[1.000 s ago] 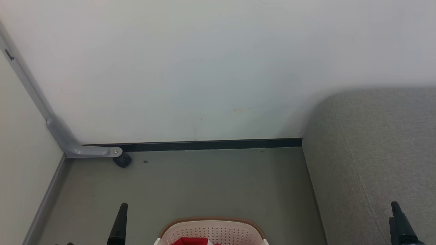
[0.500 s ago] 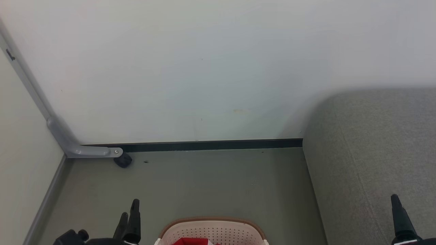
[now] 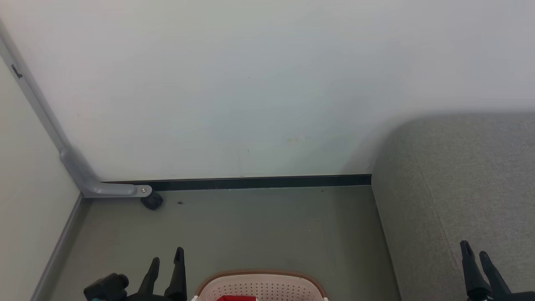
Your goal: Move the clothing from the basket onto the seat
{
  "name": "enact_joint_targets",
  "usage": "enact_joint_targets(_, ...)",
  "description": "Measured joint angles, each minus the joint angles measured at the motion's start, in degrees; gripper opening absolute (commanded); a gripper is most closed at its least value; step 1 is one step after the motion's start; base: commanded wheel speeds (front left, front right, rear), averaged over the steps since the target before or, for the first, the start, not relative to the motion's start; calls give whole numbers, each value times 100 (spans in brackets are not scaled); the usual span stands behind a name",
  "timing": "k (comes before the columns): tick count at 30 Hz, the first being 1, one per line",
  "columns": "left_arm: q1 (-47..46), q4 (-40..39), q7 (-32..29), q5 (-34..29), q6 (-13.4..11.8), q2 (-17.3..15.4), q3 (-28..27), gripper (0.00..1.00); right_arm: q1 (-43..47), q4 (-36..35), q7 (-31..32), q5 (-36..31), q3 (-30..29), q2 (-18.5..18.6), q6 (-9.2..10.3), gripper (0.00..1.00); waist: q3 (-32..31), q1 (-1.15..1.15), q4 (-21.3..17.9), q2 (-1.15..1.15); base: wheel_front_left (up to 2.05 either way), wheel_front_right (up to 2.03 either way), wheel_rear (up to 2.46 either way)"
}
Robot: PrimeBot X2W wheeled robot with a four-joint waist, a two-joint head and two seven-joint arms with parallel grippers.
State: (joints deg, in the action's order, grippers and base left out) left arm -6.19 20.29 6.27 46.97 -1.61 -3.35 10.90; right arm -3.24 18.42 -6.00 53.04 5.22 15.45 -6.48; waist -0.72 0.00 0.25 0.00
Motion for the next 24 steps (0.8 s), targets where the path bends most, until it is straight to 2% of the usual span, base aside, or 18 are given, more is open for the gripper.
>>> enact_joint_targets(11, -52, 259, 202, -1160, -151, -23, 243, 100, 0, 67, -231, -855, 293, 154, 78, 100, -73, 0, 9, 0, 0, 0, 0)
enact_joint_targets(24, -53, 571, 494, -2212, -350, -2, 320, 100, 15, 88, -522, -1775, 468, 330, 101, 100, -139, 0, 5, 0, 0, 0, 0)
